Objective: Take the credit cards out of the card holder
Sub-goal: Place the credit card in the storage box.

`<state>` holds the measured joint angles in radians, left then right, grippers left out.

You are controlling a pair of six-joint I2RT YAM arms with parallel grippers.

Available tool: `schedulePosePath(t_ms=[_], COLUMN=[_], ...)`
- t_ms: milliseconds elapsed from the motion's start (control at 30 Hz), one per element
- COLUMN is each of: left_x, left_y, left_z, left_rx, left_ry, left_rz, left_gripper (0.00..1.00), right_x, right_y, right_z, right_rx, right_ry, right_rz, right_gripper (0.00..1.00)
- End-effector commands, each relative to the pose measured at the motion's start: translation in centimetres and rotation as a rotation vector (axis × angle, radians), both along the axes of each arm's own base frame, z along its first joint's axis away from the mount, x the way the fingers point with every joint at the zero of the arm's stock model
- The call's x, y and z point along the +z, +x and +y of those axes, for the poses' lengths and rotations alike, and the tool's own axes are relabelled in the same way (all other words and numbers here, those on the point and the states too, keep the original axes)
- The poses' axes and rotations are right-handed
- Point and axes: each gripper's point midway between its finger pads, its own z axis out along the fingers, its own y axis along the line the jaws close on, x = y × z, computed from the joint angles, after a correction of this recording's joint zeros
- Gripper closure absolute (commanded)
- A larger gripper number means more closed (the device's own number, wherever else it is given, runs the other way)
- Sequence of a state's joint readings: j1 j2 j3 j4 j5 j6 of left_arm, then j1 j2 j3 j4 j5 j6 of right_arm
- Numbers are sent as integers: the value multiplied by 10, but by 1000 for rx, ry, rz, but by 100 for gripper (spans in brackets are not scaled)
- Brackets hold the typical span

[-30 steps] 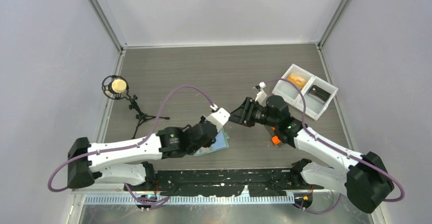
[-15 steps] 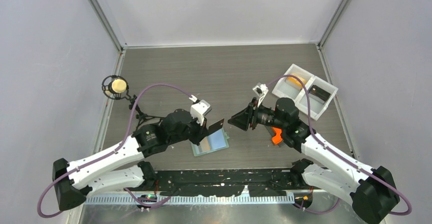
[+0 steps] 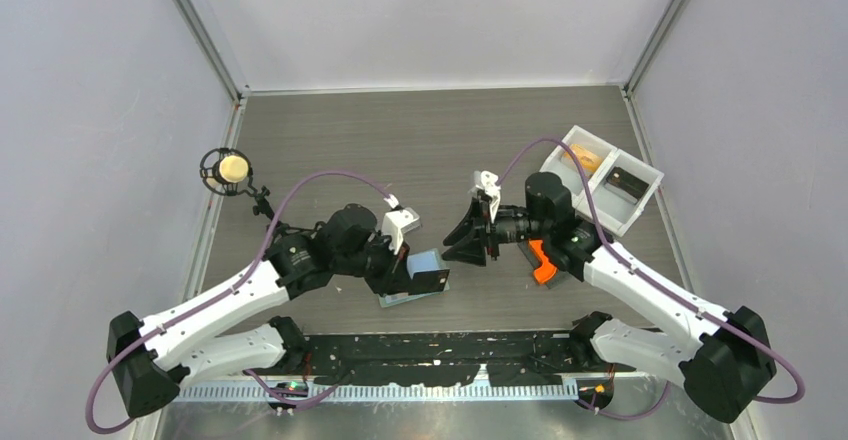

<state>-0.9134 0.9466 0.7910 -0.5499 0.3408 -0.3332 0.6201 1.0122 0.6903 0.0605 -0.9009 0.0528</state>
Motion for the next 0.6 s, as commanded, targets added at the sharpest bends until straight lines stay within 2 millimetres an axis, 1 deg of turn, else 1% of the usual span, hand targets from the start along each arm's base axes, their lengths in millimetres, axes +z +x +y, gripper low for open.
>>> schedulePosePath(t_ms=[0, 133, 233, 433, 567], left_x=[27, 29, 31, 32, 32], left_y=[-14, -18, -21, -23, -22], left_z=[-8, -12, -15, -17, -18], left_rx=[-90, -120, -137, -148, -147], left_ry=[-89, -123, -142, -158, -168], left_rz=[45, 98, 125, 140, 146], left_gripper=[100, 100, 100, 100, 100], right_x=[4, -2, -10, -20, -21], right_y=[-18, -28, -43, -49, -54], right_z=[9, 18, 22, 28, 34], right_rx=[147, 190, 242, 266, 289], right_ry=[4, -11, -38, -71, -79], right_rz=[-104, -104, -84, -59, -50], right_gripper=[56, 54, 54, 54, 57])
